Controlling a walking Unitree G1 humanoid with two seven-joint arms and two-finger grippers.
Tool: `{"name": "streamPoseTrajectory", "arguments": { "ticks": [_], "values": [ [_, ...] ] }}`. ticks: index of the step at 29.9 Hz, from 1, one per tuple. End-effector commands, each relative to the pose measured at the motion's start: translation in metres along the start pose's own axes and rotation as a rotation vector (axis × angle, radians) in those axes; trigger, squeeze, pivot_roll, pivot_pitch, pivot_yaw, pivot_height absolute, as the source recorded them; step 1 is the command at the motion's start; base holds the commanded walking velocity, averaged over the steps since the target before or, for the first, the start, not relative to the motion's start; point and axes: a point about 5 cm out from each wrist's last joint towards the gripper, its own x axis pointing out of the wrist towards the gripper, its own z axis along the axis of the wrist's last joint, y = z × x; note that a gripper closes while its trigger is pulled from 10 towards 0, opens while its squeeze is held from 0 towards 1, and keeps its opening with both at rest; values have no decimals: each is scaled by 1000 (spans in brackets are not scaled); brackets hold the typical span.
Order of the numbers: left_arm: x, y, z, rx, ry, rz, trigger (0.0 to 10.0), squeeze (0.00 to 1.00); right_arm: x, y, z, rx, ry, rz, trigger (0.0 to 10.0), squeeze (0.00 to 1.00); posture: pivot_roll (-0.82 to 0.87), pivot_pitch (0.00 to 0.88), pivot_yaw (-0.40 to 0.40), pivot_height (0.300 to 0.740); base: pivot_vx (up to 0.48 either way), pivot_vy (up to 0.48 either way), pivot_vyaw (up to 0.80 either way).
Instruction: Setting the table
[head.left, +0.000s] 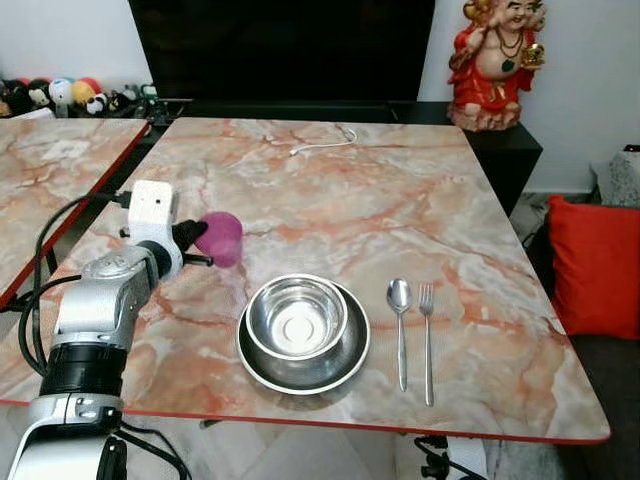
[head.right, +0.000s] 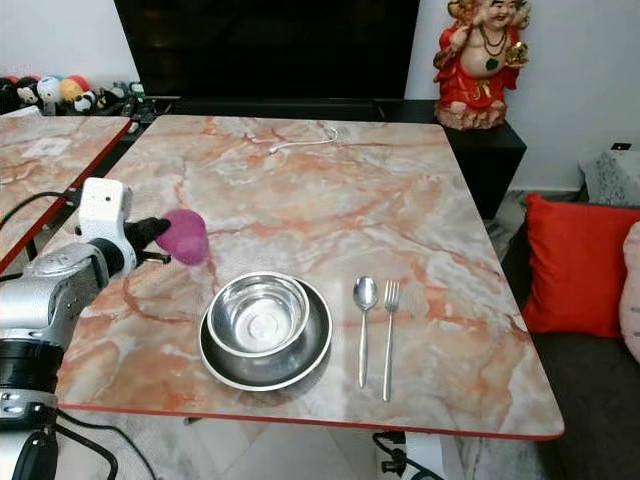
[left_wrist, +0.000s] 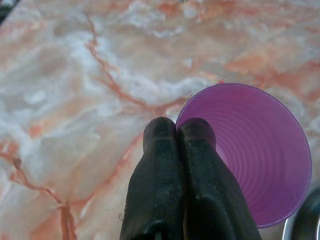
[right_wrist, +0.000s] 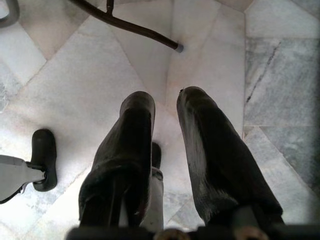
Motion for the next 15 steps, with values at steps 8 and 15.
{"name": "streamPoseTrajectory", "arguments": {
  "ticks": [8,15],
  "values": [
    [3,-4,-4,-30,90,-17,10000,0,0,1,0,-3,5,3,10000,0,44,0,4,740,0,0,0],
    [4,-6,-7,-75,111,-28,10000,0,0,1,1,-1,4,2,10000,0,44,0,3,740,0,0,0]
  ]
}}
